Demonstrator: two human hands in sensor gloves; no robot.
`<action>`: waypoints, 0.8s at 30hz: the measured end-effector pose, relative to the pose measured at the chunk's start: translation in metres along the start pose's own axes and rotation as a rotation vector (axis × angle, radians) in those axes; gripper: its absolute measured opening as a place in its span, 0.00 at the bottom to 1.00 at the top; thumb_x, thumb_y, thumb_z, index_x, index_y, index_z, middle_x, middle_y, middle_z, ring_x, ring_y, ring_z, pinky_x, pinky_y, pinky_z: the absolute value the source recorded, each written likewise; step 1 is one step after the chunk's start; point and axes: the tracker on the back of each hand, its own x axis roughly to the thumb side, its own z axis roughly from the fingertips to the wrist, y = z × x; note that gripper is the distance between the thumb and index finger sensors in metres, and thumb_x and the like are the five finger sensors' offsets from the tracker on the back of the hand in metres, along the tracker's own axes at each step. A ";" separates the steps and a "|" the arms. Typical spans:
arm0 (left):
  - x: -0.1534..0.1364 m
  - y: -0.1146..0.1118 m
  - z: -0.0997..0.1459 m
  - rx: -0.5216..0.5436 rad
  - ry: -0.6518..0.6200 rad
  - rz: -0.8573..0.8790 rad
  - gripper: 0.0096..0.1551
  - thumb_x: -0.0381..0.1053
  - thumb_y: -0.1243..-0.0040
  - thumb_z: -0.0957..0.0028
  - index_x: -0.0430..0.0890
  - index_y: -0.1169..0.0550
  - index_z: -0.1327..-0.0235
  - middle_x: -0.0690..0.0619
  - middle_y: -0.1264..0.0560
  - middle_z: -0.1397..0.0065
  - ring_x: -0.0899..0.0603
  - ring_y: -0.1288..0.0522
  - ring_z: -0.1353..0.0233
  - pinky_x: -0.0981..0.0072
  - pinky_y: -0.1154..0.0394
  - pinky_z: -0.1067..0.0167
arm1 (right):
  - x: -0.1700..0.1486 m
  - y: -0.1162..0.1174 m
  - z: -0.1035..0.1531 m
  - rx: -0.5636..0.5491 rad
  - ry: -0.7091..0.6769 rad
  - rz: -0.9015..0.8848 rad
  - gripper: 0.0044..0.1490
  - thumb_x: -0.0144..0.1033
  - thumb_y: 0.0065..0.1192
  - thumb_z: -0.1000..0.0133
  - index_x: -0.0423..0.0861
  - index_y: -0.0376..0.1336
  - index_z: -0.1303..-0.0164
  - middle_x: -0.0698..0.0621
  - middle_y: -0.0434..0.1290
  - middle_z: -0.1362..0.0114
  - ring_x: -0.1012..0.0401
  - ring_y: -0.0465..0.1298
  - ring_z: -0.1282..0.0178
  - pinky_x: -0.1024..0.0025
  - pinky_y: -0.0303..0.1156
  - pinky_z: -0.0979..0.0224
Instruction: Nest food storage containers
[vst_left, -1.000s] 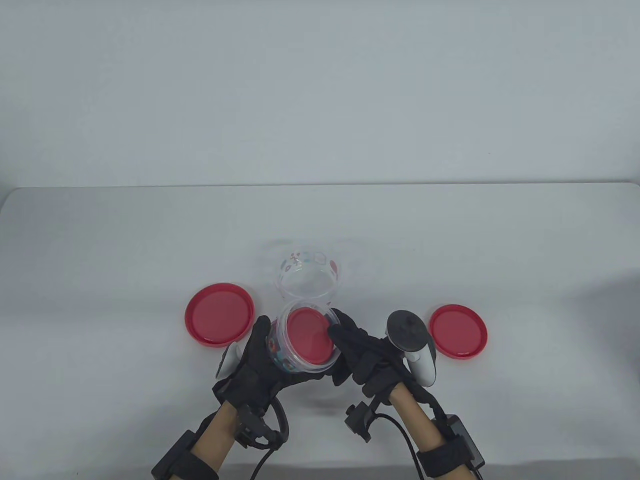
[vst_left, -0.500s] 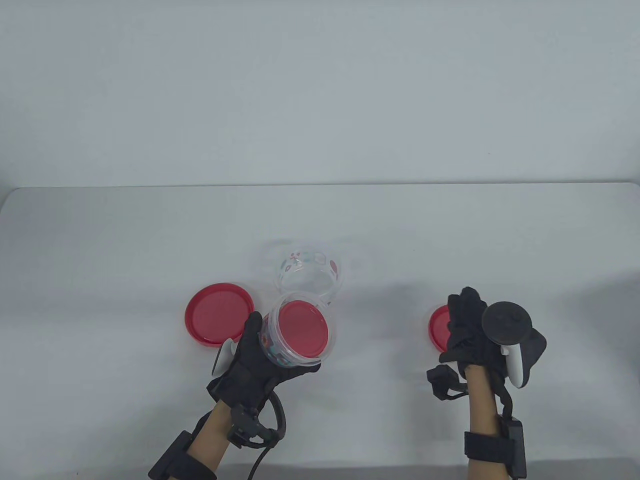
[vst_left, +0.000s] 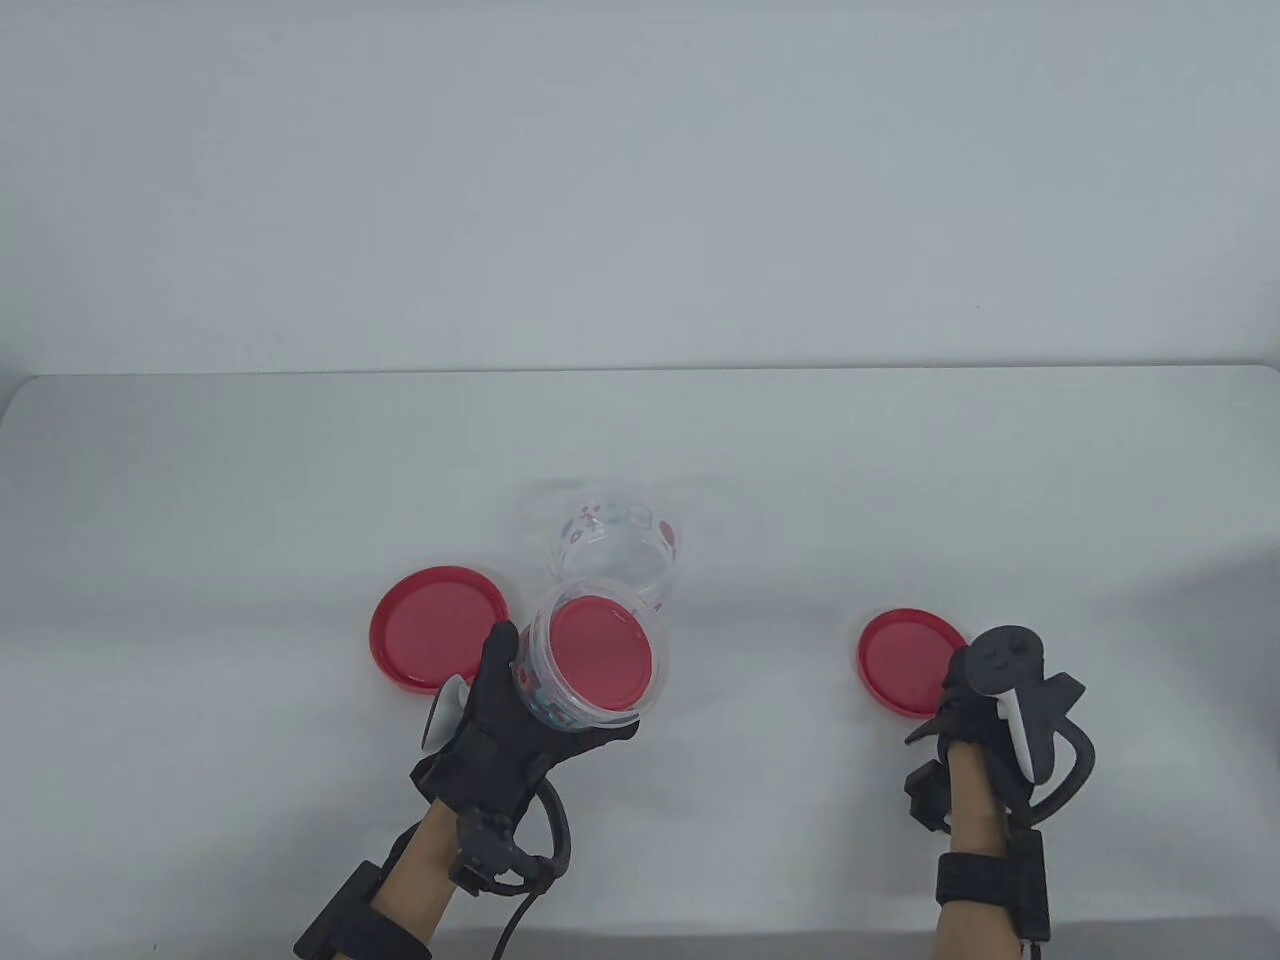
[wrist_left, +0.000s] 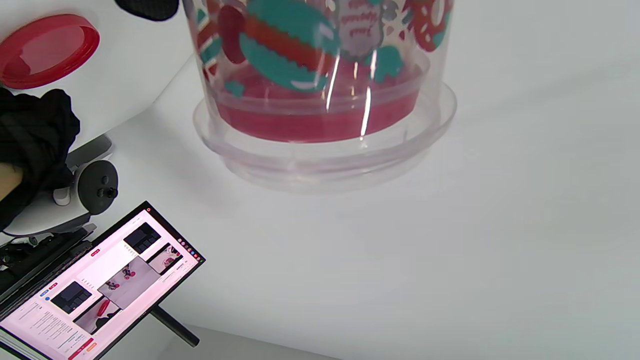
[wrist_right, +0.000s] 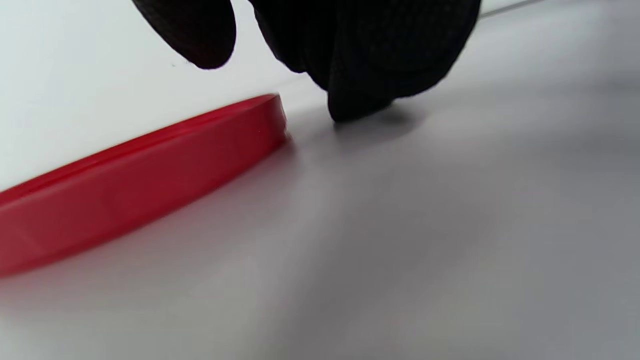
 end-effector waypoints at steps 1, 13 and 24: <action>0.000 0.000 0.000 0.001 0.001 0.000 0.49 0.74 0.78 0.29 0.51 0.78 0.16 0.40 0.73 0.10 0.24 0.63 0.13 0.31 0.49 0.23 | 0.000 0.000 0.000 -0.003 0.001 0.006 0.33 0.45 0.51 0.32 0.37 0.53 0.24 0.37 0.61 0.27 0.49 0.69 0.41 0.66 0.73 0.49; -0.002 0.002 0.000 0.008 0.006 0.001 0.49 0.74 0.78 0.29 0.51 0.78 0.15 0.40 0.73 0.10 0.24 0.63 0.13 0.31 0.49 0.23 | 0.011 0.005 -0.001 0.016 0.023 0.186 0.22 0.40 0.54 0.33 0.42 0.62 0.35 0.42 0.66 0.34 0.52 0.71 0.48 0.71 0.74 0.55; -0.002 0.004 0.001 0.013 0.014 -0.002 0.49 0.74 0.78 0.29 0.51 0.78 0.15 0.39 0.73 0.10 0.24 0.63 0.13 0.31 0.49 0.23 | 0.008 -0.010 0.007 -0.004 -0.051 -0.203 0.20 0.38 0.54 0.34 0.41 0.64 0.38 0.37 0.73 0.34 0.49 0.80 0.50 0.65 0.79 0.57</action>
